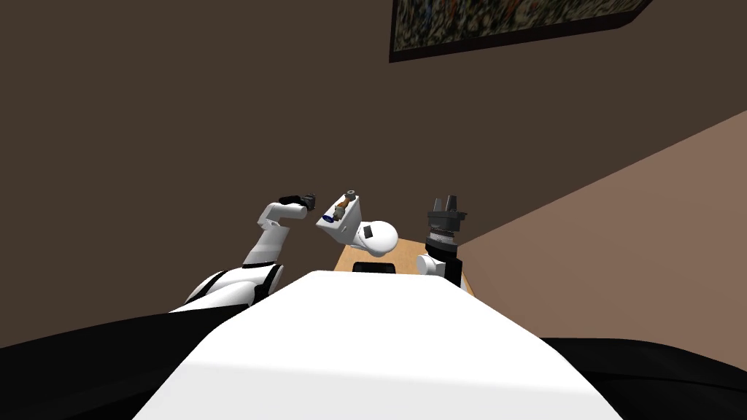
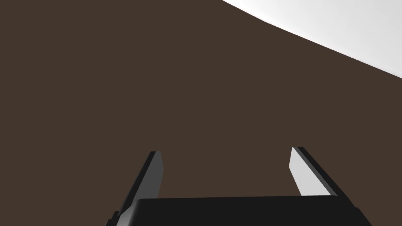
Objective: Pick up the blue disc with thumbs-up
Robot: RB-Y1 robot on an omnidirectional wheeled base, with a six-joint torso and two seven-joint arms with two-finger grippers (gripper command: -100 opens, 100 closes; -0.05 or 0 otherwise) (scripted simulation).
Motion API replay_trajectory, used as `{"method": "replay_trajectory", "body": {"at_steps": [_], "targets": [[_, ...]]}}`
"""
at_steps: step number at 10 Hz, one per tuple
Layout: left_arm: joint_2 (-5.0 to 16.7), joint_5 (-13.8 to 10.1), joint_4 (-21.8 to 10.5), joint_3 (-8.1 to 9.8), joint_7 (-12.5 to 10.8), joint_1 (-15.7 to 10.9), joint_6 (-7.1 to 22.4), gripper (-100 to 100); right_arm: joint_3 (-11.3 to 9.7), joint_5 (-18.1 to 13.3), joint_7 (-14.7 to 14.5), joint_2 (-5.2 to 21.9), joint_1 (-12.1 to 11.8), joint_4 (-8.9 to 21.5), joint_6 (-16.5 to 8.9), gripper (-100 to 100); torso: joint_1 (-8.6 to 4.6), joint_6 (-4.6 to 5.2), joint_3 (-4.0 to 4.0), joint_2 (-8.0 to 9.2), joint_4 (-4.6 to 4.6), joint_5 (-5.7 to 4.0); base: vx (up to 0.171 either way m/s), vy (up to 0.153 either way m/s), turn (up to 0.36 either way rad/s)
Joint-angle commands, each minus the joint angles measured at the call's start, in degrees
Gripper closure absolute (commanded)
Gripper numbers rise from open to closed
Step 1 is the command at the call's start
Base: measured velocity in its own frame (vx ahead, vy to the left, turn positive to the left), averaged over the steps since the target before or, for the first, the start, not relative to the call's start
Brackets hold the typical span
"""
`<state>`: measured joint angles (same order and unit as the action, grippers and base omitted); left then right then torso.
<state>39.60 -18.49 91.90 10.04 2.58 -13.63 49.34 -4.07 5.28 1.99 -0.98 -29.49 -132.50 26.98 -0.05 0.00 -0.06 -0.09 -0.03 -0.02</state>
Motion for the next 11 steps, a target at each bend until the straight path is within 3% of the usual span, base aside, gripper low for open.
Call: {"method": "replay_trajectory", "body": {"at_steps": [1, 2, 3, 5, 6, 8, 9, 11], "targets": [[0.39, -0.12, -0.64, 0.19, 0.78, -0.7, 2.86, -100, 0.0, 0.0, 0.0, 0.0, 0.0, 0.0, 0.0, 0, 0.0, 0.0, 0.0, 0.0, 0.0, 0.0, 0.009, -0.043, 0.001], [0.39, -0.12, -0.64, 0.19, 0.78, -0.7, 3.8, -100, 0.0, 0.0, 0.0, 0.0, 0.0, 0.0, 0.0, 0, -0.02, 0.0, 0.0, -0.01, 0.0, -0.01, 0.008, -0.017, 0.003], [1.39, -0.73, -2.23, 0.65, 2.45, -1.93, 5.86, -100, 0.0, 0.0, 0.0, 0.0, 0.0, 0.0, 0.0, 0, 0.06, 0.0, -0.01, -0.01, -0.01, 0.01, 0.016, -0.03, -0.009], [1.39, -0.73, -2.23, 0.65, 2.45, -1.93, 7.93, -100, 0.0, 0.0, 0.0, 0.0, 0.0, 0.0, 0.0, 0, 0.0, 0.0, -0.02, -0.04, -0.01, 0.0, 0.012, -0.031, 0.002], [2.29, -1.29, -3.81, 1.09, 4.16, -3.11, 10.16, -100, 0.0, 0.0, 0.0, 0.0, 0.0, 0.0, 0.0, 0, 0.05, 0.0, -0.01, -0.02, -0.01, 0.01, 0.021, -0.041, -0.006], [2.29, -1.29, -3.81, 1.09, 4.16, -3.11, 11.96, -100, 0.0, 0.0, 0.0, 0.0, 0.0, 0.0, 0.0, 0, -0.01, 0.0, -0.03, -0.05, -0.02, 0.0, 0.015, -0.029, 0.003], [3.1, -1.78, -5.37, 1.5, 5.91, -4.23, 14.12, -100, 0.0, 0.0, 0.0, 0.0, 0.0, 0.0, 0.0, 0, 0.06, 0.0, -0.01, -0.02, -0.01, 0.01, 0.021, -0.034, -0.005], [3.1, -1.78, -5.37, 1.5, 5.91, -4.23, 15.88, -100, 0.0, 0.0, 0.0, 0.0, 0.0, 0.0, 0.0, 0, 0.02, 0.0, -0.03, -0.05, -0.02, 0.0, 0.013, -0.025, 0.002]]}}
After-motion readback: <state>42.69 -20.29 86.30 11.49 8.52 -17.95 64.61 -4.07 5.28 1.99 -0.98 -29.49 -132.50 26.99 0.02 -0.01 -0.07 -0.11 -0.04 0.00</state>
